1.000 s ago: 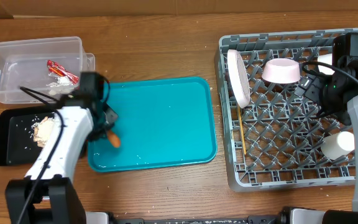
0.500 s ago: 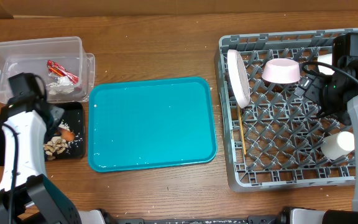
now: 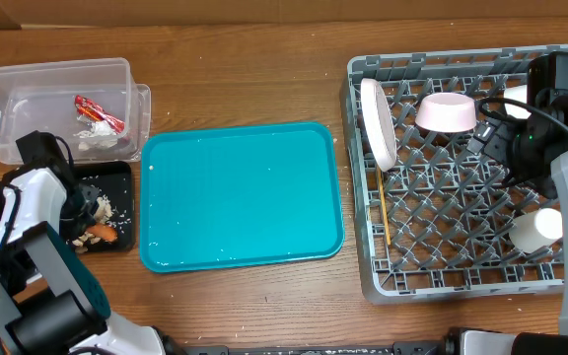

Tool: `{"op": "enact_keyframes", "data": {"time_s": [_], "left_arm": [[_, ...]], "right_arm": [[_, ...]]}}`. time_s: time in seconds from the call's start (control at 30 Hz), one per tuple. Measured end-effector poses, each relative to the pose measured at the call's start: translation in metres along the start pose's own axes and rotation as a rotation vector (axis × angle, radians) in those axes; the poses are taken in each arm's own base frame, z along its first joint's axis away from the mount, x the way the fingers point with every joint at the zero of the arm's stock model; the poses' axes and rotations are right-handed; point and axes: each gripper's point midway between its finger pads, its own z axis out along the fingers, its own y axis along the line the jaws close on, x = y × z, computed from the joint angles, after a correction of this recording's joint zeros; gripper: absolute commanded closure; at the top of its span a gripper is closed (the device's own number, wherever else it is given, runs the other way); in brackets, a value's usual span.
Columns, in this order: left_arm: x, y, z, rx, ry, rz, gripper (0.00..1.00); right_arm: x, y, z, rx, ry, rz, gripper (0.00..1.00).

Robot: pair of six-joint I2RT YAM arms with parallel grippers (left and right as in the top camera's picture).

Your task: Sort waste into correct bins and load items into the dishwasher

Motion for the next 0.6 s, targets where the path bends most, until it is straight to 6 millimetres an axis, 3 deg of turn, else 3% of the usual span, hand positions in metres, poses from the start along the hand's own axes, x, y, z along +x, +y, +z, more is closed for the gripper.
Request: {"op": "enact_keyframes", "data": {"time_s": [0.03, 0.07, 0.1, 0.13, 0.33, 0.43, 0.53, 0.57, 0.6], "left_arm": [[0.000, 0.000, 0.001, -0.002, 0.002, 0.001, 0.76], [0.000, 0.000, 0.001, -0.002, 0.002, 0.001, 0.68], [0.000, 0.000, 0.001, -0.001, 0.001, 0.002, 0.50], [0.000, 0.000, 0.001, -0.001, 0.001, 0.005, 0.45], [0.005, -0.001, -0.010, 0.004, 0.053, 0.036, 0.39], [-0.006, -0.014, -0.033, 0.053, 0.062, 0.060, 0.38], [-0.020, -0.037, -0.071, 0.154, 0.020, 0.117, 0.34], [-0.022, -0.046, -0.084, 0.191, 0.000, 0.147, 0.22], [-0.022, -0.068, -0.115, 0.280, -0.047, 0.223, 0.11]], "right_arm": [[0.000, 0.000, 0.000, 0.000, 0.000, 0.000, 0.01], [0.000, 0.000, 0.000, 0.000, 0.000, -0.001, 0.01], [0.000, 0.000, 0.000, 0.001, 0.000, 0.000, 0.01], [0.000, 0.000, 0.000, 0.000, 0.000, -0.001, 0.01], [0.000, 0.000, 0.000, 0.000, 0.000, -0.001, 0.00], [-0.001, 0.001, 0.000, -0.002, -0.003, 0.000, 0.00], [-0.007, 0.012, 0.000, -0.059, -0.022, -0.025, 0.00], [-0.008, 0.021, 0.000, -0.106, -0.025, -0.051, 0.00], [-0.009, 0.040, -0.003, -0.201, -0.028, -0.114, 0.00]]}}
